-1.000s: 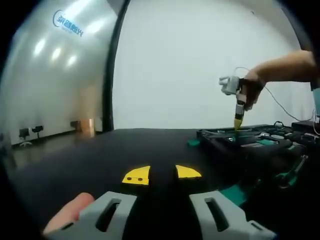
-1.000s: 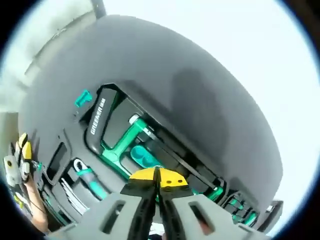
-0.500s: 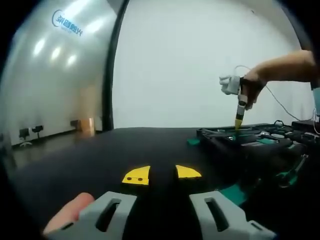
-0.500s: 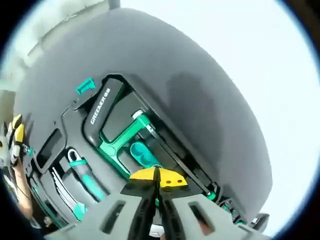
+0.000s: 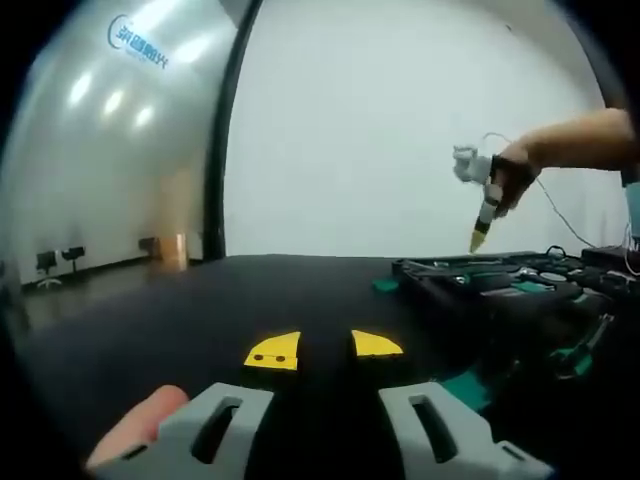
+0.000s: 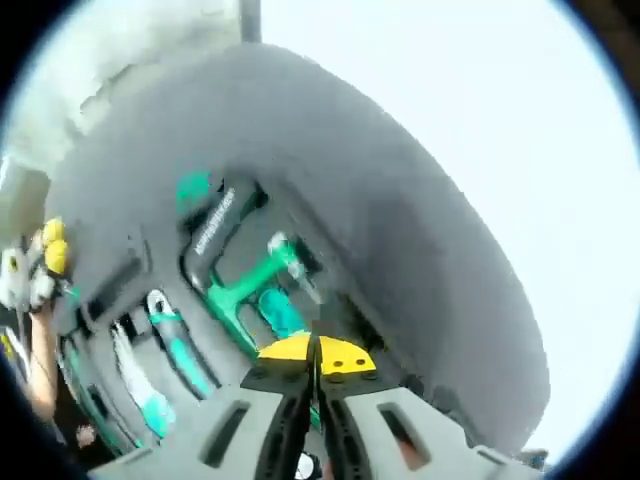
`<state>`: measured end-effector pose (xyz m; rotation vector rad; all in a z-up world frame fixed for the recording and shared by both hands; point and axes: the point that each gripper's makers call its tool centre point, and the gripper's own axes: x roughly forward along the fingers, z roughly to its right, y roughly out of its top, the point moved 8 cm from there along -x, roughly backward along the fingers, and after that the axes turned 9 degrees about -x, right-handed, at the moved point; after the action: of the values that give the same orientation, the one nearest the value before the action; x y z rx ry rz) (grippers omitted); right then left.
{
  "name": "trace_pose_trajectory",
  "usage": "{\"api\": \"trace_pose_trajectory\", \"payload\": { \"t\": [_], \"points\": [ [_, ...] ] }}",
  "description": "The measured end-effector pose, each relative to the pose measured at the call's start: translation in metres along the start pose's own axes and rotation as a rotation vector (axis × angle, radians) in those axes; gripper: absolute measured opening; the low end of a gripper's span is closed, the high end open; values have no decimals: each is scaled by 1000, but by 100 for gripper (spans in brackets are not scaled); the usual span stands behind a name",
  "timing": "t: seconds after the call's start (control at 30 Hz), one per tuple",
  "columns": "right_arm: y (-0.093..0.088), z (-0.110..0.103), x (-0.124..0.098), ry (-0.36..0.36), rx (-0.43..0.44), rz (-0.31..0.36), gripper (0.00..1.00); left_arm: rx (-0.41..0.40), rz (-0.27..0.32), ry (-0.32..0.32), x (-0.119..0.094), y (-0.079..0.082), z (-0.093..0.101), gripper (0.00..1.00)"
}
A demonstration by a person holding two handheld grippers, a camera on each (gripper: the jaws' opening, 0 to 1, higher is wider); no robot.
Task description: Pick up the tools and put them into their designated positions in the toolbox.
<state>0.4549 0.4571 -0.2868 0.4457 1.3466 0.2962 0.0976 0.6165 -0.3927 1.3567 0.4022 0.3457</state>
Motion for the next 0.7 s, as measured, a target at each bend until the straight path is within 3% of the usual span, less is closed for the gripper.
{"api": "trace_pose_trajectory", "payload": {
  "t": [0.07,0.13,0.23,0.3,0.33,0.4,0.47,0.53,0.6,0.7],
  "points": [
    [17,5,-14,21,-44,92,0,-5,4,-1,0,0,0,14],
    [30,-13,-30,109,-199,148,0,-4,8,-4,-1,1,-1,14],
    [39,-84,-52,252,-580,308,10,-29,26,-11,-2,3,-3,14],
    [42,-146,-60,353,-834,356,8,-51,37,-7,-6,4,-4,14],
    [45,-172,-61,388,-897,375,8,-59,44,-5,-4,5,-5,14],
    [43,-225,-61,508,-936,372,9,-96,75,23,-5,7,-9,14],
    [42,-264,-53,563,-1089,393,12,-166,131,56,-12,12,-17,14],
    [43,-290,-36,535,-1231,414,11,-237,159,60,-16,14,-25,14],
    [38,-308,-17,522,-1238,356,10,-244,152,51,-14,14,-28,14],
    [34,-324,6,500,-1349,317,8,-232,140,52,-12,13,-26,14]
  ]
}}
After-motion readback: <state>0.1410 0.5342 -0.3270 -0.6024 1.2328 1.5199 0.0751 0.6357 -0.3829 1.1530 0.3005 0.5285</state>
